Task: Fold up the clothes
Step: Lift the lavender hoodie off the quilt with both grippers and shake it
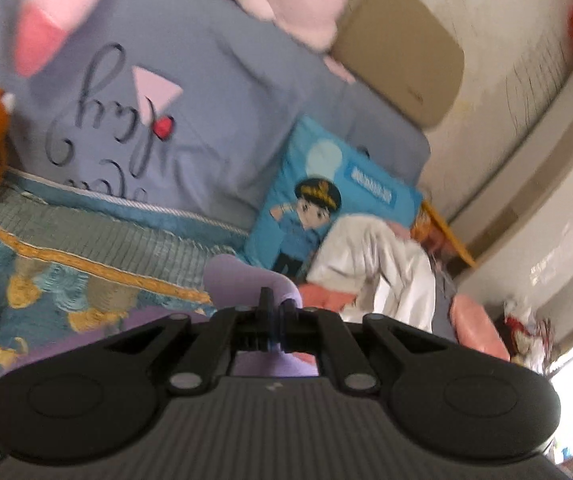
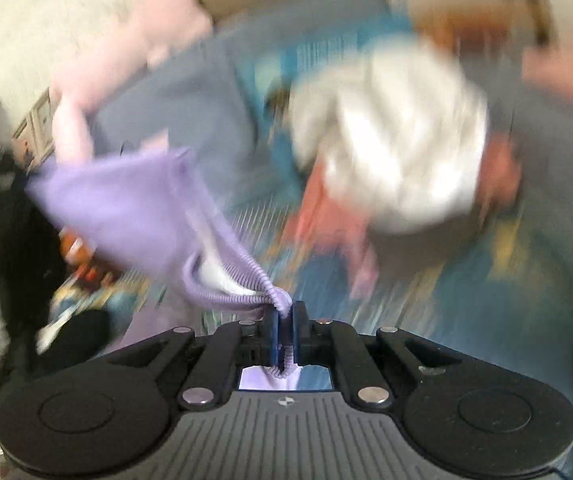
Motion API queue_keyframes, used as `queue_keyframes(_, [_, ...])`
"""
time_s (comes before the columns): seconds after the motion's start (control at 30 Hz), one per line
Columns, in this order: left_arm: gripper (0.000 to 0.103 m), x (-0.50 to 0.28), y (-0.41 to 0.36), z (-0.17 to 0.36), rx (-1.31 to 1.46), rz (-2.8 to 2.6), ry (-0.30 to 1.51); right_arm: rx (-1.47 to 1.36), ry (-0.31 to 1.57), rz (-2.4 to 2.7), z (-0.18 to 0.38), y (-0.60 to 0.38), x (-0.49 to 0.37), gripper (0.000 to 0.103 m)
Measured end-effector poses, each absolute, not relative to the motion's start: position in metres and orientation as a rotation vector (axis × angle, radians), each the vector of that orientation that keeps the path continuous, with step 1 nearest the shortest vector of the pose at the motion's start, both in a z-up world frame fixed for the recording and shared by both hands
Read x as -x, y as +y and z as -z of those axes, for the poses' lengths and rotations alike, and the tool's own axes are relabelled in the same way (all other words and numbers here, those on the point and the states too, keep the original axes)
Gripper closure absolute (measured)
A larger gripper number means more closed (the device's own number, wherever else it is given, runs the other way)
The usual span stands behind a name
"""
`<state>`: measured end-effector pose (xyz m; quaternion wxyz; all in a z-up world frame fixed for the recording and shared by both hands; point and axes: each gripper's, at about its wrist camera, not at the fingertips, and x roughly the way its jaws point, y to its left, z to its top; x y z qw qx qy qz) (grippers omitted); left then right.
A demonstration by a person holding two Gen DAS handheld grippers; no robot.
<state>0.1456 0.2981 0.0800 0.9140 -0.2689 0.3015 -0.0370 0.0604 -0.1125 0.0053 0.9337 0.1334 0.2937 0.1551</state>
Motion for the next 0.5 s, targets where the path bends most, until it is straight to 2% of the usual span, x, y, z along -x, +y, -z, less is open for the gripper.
queue_keyframes(0.2, [0.100,-0.096,0.311,-0.116,0.454,0.011,0.562,-0.214,0.411,-0.319,-0.096,-0.129,-0.073,0.096])
queue_keyframes(0.5, [0.100,0.016,0.249,-0.185,-0.011,-0.171,0.382,-0.079,0.167,-0.461,-0.198,-0.127,-0.009,0.096])
